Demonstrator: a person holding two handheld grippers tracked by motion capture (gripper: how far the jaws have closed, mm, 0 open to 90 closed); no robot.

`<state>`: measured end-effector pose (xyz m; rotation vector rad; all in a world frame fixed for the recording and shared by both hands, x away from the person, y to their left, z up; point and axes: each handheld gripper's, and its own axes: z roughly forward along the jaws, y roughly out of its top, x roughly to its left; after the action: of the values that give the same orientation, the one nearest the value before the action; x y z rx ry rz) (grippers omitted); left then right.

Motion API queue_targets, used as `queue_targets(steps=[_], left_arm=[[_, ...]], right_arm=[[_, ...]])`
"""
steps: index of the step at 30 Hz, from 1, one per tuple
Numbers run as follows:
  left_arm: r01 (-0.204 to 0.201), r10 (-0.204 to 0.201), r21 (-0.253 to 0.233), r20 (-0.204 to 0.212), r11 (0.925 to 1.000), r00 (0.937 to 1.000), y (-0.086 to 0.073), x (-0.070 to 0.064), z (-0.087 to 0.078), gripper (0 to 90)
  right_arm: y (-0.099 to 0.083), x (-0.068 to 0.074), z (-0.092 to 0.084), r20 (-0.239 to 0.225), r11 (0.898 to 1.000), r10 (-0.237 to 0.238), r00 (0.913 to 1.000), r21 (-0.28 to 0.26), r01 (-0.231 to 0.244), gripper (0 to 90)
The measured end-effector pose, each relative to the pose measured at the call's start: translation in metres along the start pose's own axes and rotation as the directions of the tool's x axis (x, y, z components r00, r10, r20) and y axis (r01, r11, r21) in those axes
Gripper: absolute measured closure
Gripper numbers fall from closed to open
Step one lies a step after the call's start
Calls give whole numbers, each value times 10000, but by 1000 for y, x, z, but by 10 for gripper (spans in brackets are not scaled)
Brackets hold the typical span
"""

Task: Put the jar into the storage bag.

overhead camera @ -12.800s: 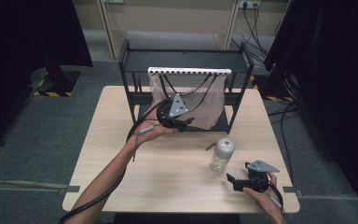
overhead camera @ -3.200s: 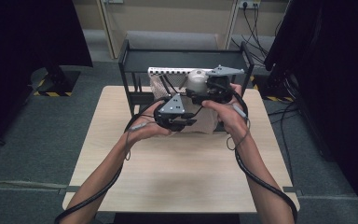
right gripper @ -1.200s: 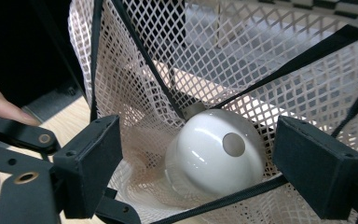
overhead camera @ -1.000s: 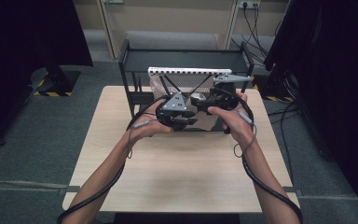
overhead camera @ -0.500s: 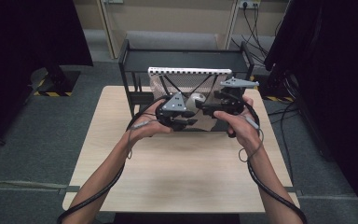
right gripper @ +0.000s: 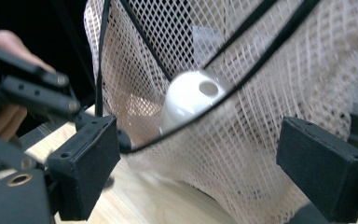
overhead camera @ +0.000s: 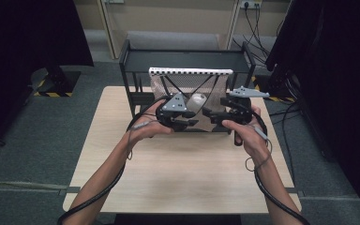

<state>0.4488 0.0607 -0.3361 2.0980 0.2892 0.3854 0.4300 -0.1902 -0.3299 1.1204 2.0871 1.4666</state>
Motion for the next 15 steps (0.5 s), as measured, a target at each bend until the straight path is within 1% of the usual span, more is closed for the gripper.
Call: queue_targets(steps=[2,3,5,6,7,8,11,12,15], left_arm=[[7,-7,-12,-1,10000,10000,0,0,0,674],[7,-7,-12,-1,10000,10000,0,0,0,674],[19,-19,-31,10,10000,10000,0,0,-1,674],[36,-36,-45,8,10000,10000,-1,0,-1,674],[36,-36,-45,8,10000,10000,-1,0,-1,675],[36,-36,-45,8,10000,10000,-1,0,-1,675],[46,-46,-40,9,10000,10000,-1,0,-1,675],[45,-45,-47,9,10000,10000,-1,0,-1,675],[56,-56,-73,7,10000,10000,-2,0,-2,674]], right_arm=[[0,0,0,0,10000,0,10000,0,0,131],[-7,-3,-4,27,10000,-15,10000,-73,15,131],[-7,-3,-4,27,10000,-15,10000,-73,15,131],[-12,-4,-6,48,10000,-28,10000,-86,29,131],[-12,-4,-6,48,10000,-28,10000,-86,29,131],[-18,-4,-9,29,9999,-74,10000,-131,74,131],[-18,-4,-9,29,9999,-74,10000,-131,74,131],[-23,-3,-9,7,9998,-153,9999,-142,153,130],[-28,-2,-9,-8,9997,-190,9998,-145,189,127]])
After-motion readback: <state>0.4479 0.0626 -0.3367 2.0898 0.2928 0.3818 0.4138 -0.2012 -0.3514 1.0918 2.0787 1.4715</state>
